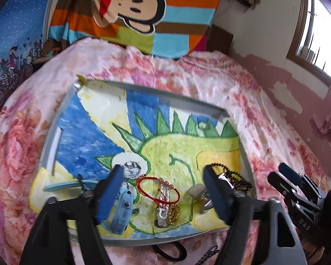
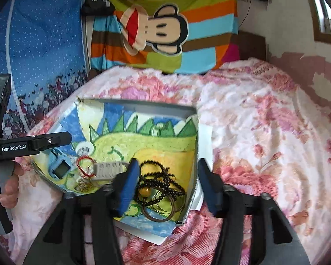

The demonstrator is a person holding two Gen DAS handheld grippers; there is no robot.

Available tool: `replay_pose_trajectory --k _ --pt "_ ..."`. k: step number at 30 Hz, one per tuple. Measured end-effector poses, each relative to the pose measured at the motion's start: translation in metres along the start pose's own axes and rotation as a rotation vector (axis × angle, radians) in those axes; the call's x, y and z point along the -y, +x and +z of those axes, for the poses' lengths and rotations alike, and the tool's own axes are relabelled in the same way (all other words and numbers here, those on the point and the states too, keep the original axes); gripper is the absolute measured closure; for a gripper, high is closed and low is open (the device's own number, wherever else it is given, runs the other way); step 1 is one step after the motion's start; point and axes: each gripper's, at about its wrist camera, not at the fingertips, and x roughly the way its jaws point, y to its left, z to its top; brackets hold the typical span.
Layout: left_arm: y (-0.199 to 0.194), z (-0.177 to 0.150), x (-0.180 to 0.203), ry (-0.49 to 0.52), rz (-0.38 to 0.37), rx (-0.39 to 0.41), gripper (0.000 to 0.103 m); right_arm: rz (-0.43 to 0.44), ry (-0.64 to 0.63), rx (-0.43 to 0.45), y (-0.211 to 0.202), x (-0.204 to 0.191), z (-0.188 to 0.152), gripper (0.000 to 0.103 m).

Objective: Organize jewelry
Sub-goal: 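Withdraw both tools from the tray toward the black hair tie and clip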

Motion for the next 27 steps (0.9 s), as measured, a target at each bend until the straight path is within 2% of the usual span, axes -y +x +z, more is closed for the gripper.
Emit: replay_pose_trajectory --k 4,6,7,9,16,27 --pt "-0.030 0.000 0.000 0.001 0.011 0.076 0.007 0.001 0.019 0.073 -0.031 0.000 0.004 0.028" --pt "-0.043 -0.001 0.000 0.001 0.016 0.105 0.004 0.011 0.028 0.106 -0.047 -0.001 0.005 0.023" --pt "-0.051 -0.002 -0.001 0.001 0.016 0.122 0.003 0.017 0.029 0.118 -0.055 -0.003 0.006 0.015" --pt "-0.068 -0.005 -0.002 -0.001 0.018 0.151 0.001 0.027 0.025 0.144 -0.068 -0.006 0.005 0.006" --pt "-0.121 -0.025 -0.004 -0.002 0.024 0.237 0.000 0.045 -0.003 0.222 -0.119 -0.026 -0.003 0.001" --pt "-0.188 -0.064 0.000 0.071 0.080 0.297 0.000 0.057 0.013 0.246 -0.180 -0.044 -0.028 0.001"
